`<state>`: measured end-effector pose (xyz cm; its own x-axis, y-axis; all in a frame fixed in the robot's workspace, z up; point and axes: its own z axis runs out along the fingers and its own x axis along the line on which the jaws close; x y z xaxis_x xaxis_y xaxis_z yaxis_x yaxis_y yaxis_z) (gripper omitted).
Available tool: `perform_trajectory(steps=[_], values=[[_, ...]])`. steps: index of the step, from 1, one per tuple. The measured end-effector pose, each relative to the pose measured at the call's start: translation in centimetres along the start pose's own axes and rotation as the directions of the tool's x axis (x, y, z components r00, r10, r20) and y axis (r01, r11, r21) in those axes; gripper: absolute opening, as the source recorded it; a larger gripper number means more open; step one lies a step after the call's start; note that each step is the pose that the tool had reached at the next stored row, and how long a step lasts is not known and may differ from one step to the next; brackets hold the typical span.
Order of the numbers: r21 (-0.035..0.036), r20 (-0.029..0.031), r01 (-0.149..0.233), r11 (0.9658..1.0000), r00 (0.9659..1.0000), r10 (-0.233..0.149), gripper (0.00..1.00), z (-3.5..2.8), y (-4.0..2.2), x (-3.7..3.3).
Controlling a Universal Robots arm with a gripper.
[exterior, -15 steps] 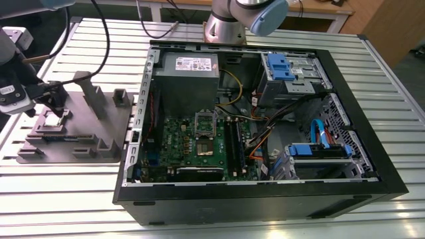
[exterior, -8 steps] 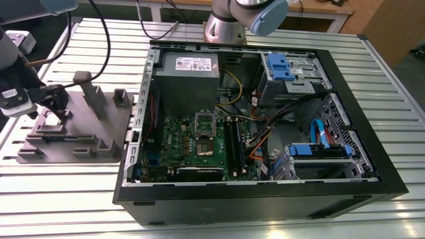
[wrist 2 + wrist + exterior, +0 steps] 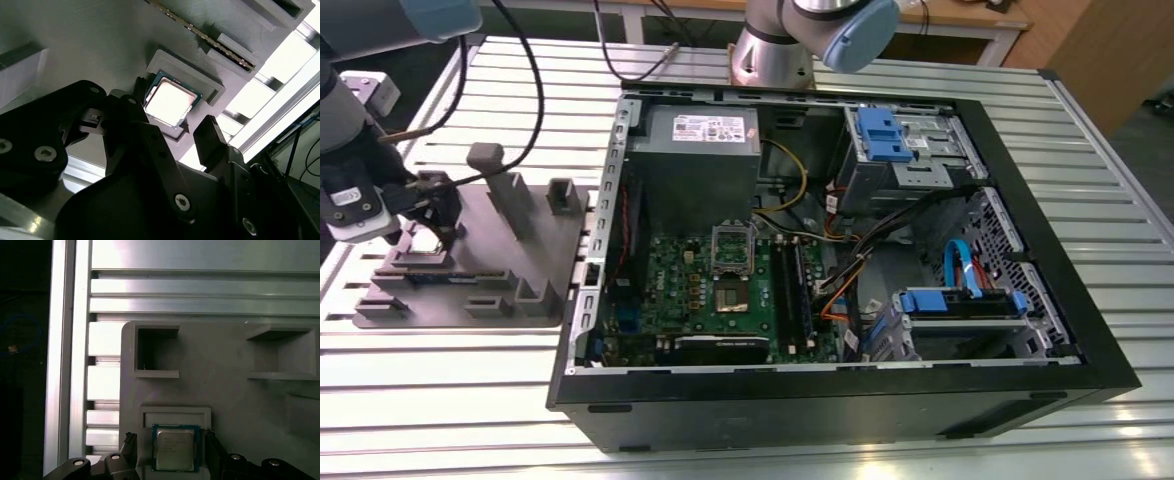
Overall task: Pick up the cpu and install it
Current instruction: 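Pick up the cpu and move it towards the insertion slot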
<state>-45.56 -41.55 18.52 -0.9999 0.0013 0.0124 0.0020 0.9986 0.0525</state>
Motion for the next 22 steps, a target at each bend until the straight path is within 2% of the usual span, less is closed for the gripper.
perform_trajectory(steps=[5, 12, 14, 15, 22], values=[[0.0001, 0.0014, -0.001, 1.0, 1.0, 0.001, 0.65, 0.5, -0.03, -0.03], [0.0004, 0.0021, -0.001, 1.0, 1.0, 0.001, 0.65, 0.53, -0.03, -0.03], [0.0004, 0.0021, -0.001, 1.0, 1.0, 0.001, 0.64, 0.53, -0.03, -0.03], [0.0004, 0.0021, -0.001, 1.0, 1.0, 0.001, 0.56, 0.53, -0.03, -0.03], [0.0006, 0.0021, -0.001, 1.0, 1.0, 0.001, 0.56, 0.5, -0.02, -0.03]])
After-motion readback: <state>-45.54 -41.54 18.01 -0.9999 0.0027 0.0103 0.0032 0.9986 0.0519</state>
